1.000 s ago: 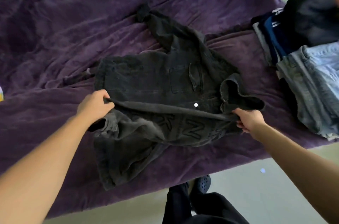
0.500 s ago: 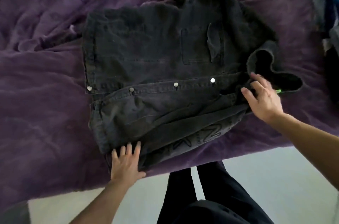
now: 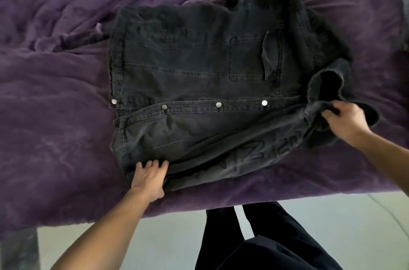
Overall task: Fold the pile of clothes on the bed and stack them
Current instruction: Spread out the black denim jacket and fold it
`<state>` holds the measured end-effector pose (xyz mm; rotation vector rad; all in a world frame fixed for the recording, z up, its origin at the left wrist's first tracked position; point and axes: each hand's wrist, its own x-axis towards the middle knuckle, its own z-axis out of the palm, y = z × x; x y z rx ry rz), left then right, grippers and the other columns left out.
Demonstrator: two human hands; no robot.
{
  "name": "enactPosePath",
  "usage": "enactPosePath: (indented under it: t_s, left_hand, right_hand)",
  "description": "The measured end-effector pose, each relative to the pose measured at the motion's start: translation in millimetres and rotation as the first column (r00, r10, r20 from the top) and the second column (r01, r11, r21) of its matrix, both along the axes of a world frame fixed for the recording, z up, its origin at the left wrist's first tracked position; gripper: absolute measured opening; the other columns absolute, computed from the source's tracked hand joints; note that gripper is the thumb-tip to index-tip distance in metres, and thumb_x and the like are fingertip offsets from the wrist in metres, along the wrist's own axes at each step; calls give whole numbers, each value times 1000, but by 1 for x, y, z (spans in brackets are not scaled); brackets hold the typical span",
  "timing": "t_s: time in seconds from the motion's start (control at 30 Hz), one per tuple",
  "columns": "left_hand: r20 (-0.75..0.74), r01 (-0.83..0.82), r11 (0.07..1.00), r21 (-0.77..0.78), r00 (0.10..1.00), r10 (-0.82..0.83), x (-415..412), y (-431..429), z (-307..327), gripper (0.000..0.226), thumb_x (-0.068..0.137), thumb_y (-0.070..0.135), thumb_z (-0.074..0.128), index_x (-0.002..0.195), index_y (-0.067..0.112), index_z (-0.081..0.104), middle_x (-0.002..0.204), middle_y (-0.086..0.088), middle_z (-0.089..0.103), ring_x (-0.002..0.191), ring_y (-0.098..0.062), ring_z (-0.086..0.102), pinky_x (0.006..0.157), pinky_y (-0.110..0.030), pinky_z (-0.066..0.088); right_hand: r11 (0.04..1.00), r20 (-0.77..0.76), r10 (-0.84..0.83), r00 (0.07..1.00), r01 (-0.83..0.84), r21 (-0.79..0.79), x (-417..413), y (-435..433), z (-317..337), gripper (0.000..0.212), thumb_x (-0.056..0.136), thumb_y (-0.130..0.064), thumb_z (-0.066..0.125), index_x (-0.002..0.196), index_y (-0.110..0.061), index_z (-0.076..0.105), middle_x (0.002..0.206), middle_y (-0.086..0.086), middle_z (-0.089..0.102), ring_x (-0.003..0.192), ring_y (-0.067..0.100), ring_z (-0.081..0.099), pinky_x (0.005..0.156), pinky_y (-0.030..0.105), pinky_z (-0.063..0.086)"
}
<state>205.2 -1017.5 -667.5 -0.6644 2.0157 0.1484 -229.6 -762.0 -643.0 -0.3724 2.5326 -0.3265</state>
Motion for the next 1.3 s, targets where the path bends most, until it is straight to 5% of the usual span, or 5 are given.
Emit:
enactPosePath:
  t_s: [0.3,0.5,0.9,1.07,1.3]
  left_hand:
    - [-125,-45,983,-179,992,23,1,-26,32,48,81,27,56,129,30,48,119,11,60,114,-12,53,92,-34,31]
    - [-284,-148,935,-324,957,53,-64,-131,111,44,75,24,62,118,30,56,109,4,68,104,-17,61,86,-33,36]
    - [-444,-280,854,-439,894,65,-270,-318,108,32,78,21,68,106,22,52,110,-11,58,110,-33,50,98,-51,30]
    - [-589,-338,812,-476,808,-9,-316,-317,64,24,81,18,66,104,17,58,105,-14,61,108,-35,49,95,-51,29]
    - [-780,-422,812,-402,622,-62,-398,-338,79,20,88,25,59,105,14,59,109,-18,61,110,-39,50,94,-50,32]
  right_hand:
    - [996,-167,70,983,-60,67,18,16,13,20,97,-26,51,111,-14,58,93,26,65,87,46,60,68,40,40]
    - [987,-257,-71,964,31,-157,-4,-28,60,18,100,-31,44,107,-17,53,90,22,65,81,41,58,68,38,38]
    - [999,-290,-44,956,51,15,-167,-182,42,36,97,-34,47,123,-10,48,126,26,54,118,45,48,94,50,40]
    - [905,-565,358,744,-426,13,-134,-194,-2,45,88,-36,54,129,-17,50,139,17,45,125,40,40,95,54,36]
    - [895,-274,445,852,-426,128,-132,-199,-51,63,92,-61,33,150,-34,27,162,9,7,149,30,1,115,55,17]
